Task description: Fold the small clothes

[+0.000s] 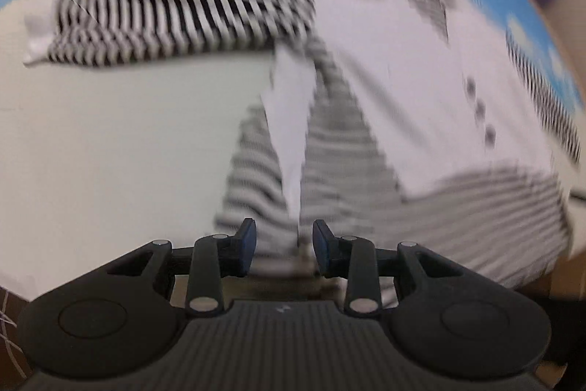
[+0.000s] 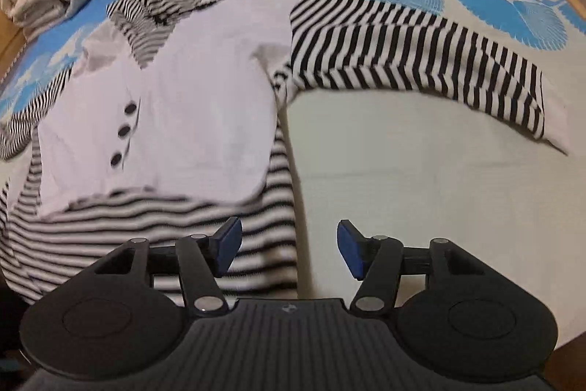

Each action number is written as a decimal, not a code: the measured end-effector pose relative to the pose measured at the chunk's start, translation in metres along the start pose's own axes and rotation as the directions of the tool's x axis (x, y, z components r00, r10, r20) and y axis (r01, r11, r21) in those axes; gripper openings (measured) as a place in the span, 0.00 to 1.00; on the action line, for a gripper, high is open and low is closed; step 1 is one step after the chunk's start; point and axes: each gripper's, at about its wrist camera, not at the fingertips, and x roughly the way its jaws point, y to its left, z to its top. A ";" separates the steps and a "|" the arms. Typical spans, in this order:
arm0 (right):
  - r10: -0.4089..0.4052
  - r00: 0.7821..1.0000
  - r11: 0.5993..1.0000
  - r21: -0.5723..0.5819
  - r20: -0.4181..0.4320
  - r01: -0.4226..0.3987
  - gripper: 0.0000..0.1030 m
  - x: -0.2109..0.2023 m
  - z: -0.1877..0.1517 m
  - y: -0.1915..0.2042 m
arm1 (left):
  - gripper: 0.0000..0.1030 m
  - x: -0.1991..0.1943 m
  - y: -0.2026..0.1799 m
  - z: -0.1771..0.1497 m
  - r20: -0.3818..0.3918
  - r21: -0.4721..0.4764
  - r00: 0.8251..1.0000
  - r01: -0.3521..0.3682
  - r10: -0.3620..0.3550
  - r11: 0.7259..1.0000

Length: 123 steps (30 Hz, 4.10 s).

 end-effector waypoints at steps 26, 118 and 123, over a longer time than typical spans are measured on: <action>0.304 0.937 0.947 0.053 0.170 -0.317 0.06 -0.072 -0.009 -0.029 | 0.03 -0.064 0.039 -0.002 0.175 0.073 0.940 0.284 -0.293 0.956; 0.131 0.924 0.991 -0.011 0.359 -0.136 0.04 0.040 0.181 0.169 | 0.05 -0.076 -0.015 0.192 0.558 -0.255 0.826 0.073 0.085 0.964; 0.127 0.944 0.984 0.078 0.304 -0.158 0.05 0.053 0.182 0.153 | 0.06 -0.026 -0.117 0.199 0.496 -0.039 0.828 0.323 -0.262 0.946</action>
